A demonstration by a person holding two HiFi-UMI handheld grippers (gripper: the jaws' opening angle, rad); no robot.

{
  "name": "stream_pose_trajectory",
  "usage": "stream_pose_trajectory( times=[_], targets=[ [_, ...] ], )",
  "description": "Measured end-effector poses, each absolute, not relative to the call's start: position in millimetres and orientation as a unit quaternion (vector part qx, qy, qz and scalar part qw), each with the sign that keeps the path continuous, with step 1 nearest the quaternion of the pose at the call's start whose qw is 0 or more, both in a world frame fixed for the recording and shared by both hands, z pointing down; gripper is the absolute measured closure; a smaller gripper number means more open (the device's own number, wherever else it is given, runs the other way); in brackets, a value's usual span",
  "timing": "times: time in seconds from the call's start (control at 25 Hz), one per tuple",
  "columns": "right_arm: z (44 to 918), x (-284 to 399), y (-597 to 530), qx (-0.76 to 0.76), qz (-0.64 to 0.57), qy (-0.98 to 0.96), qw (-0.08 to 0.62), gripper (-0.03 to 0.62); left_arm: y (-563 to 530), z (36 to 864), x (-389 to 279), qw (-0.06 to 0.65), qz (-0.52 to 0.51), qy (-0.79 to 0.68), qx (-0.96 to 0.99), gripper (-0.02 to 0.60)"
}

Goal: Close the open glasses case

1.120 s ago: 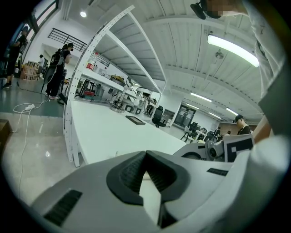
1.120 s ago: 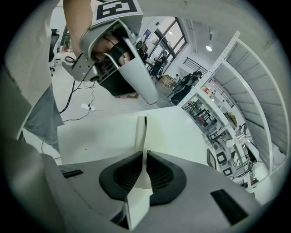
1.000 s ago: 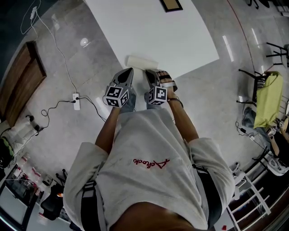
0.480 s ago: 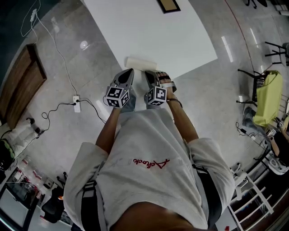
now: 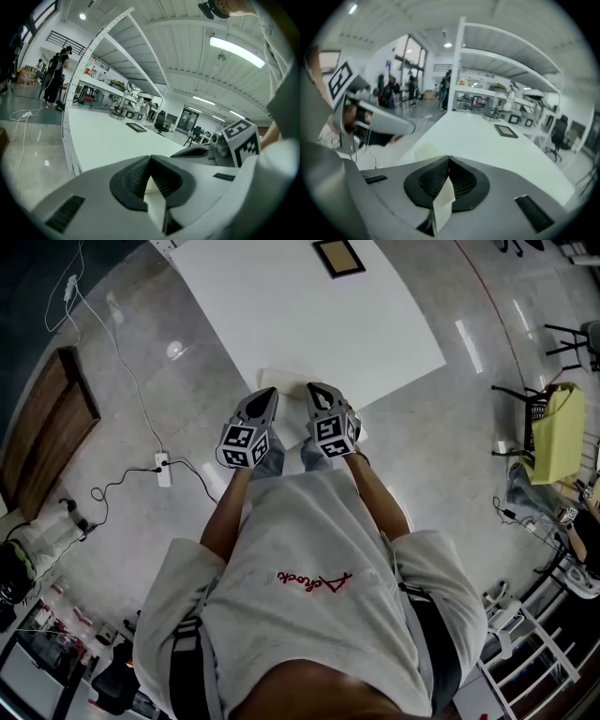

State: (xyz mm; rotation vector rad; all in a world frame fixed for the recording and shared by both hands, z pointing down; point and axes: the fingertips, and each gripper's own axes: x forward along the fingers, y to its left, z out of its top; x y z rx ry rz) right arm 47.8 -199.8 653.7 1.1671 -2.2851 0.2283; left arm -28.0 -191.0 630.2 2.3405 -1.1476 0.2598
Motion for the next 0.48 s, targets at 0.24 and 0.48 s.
stream_pose_trajectory(
  times=[0.24,0.48],
  targets=[
    [614.7,62.0,-222.1,0.501,0.184,-0.837,0.118,0.566,-200.5,618.1,-33.5,0.241,0.088,-0.424,0.869,0.56],
    [592.4,52.7,-221.7,0.503,0.147,-0.846,0.101,0.566,-208.2,601.7,-37.5,0.221,0.075,-0.418,0.878,0.56]
  ],
)
